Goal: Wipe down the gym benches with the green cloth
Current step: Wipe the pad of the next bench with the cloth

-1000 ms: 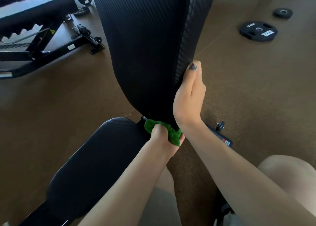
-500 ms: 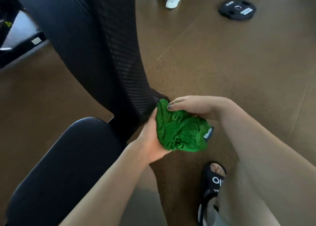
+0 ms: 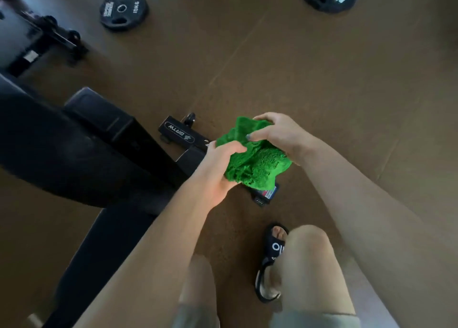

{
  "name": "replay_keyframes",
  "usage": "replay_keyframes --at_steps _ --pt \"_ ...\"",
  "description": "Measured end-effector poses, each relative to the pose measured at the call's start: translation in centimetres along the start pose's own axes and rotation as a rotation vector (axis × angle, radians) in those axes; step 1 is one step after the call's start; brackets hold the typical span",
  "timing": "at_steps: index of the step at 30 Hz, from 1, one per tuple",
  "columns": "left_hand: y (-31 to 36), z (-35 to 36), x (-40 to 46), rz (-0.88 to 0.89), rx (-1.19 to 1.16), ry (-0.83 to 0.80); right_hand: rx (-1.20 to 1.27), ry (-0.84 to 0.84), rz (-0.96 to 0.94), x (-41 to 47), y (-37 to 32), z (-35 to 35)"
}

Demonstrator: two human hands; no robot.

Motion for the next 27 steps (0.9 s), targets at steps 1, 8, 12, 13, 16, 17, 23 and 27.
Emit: replay_keyframes --at_steps 1,8,12,13,16,17,23,27 --pt "1.6 0.8 -0.7 0.02 0.028 0.041 0.056 0.019 0.006 -0.7 -1.5 -1.1" --pt "13.3 7.5 -8.5 0.106 0.323 0.186 0.319 -0.214 0.215 -8.0 -12.3 -6.4" --pt "20.7 10.0 -13.2 0.18 0.48 0.206 0.4 -0.331 0.275 -11.3 -19.5 -8.0" --pt "22.4 10.2 -14.1 0.196 0.503 0.217 0.424 -0.347 0.279 -11.8 -21.2 -8.1" --pt "26.8 9.7 -16.1 0.23 0.555 0.268 0.437 -0.366 0.283 -12.4 -25.7 -7.2" --pt "28.0 9.3 -16.5 0.237 0.572 0.285 0.428 -0.364 0.278 -12.3 -27.0 -6.7" --pt "34.4 6.3 -17.7 0.314 0.647 0.319 0.364 -0.329 0.199 -11.0 -34.1 -4.2" --pt "38.3 4.7 -17.8 0.313 0.614 0.324 0.359 -0.269 0.137 -9.6 -37.9 -2.8"
Point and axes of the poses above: each hand's wrist, its own x-axis towards the middle knuckle, its own z-axis out of the palm, y = z × x, the point moved 4 cm from there along x, towards the middle knuckle, and after that the axes turned 2 degrees about -x, right-handed, at the moved point
